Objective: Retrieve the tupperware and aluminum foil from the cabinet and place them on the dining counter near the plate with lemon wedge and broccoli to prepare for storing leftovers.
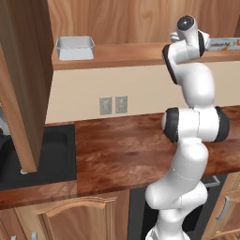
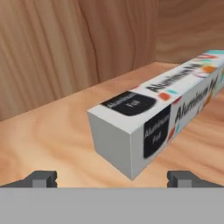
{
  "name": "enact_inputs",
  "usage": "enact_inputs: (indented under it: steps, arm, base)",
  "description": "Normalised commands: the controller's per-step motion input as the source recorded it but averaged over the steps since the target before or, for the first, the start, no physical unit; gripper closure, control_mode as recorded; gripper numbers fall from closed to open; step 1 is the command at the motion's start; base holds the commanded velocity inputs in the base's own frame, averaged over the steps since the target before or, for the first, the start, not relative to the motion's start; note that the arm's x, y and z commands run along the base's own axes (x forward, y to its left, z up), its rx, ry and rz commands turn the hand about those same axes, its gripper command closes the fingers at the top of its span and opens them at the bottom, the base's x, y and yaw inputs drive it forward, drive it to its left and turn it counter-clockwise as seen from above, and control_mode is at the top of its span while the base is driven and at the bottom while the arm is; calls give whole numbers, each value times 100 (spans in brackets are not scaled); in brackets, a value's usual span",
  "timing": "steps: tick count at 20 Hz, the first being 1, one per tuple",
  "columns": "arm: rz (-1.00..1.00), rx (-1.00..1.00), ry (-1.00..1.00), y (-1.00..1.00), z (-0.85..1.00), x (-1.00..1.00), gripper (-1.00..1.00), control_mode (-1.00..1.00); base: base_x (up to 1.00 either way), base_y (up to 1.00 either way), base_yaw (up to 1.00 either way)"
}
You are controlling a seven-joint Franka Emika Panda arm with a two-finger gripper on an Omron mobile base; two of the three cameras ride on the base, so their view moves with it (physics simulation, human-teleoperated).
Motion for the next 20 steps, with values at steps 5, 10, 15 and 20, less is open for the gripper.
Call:
enact_inputs:
  steps: [5, 10, 15, 20]
  arm:
    - [-6, 0, 2, -2, 0, 27, -100, -100]
    - [-4, 0, 0, -8, 0, 27, -100, -100]
    - [-5, 0, 0, -20, 0, 18, -100, -100]
    - [-5, 0, 0, -20, -1, 16, -100, -100]
  base:
    - [0, 0, 0]
    - [0, 0, 0]
    - [0, 0, 0]
    - [0, 0, 0]
